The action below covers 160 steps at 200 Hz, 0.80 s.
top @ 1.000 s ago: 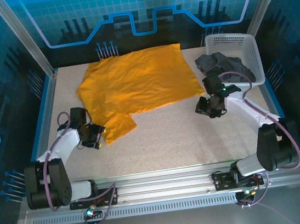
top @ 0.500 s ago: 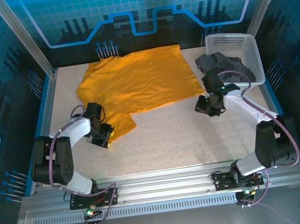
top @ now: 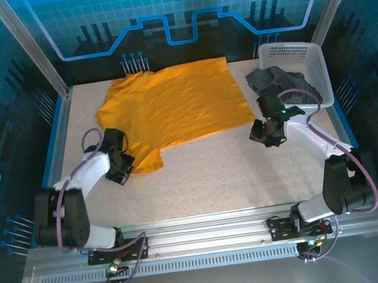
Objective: Fold and stack the t-shirts
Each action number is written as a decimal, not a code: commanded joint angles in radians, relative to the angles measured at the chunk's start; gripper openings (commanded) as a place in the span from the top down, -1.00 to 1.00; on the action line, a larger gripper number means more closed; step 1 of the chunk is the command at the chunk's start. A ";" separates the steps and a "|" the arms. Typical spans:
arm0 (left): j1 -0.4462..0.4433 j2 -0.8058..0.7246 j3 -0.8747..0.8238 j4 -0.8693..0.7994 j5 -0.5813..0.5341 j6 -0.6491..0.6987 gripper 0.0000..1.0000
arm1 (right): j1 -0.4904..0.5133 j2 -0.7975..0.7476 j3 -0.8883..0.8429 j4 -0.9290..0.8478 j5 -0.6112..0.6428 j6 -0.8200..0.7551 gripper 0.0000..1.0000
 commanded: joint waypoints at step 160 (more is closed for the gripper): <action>0.159 -0.167 -0.102 -0.090 0.059 0.097 1.00 | 0.170 0.154 -0.155 0.143 -0.137 0.329 0.26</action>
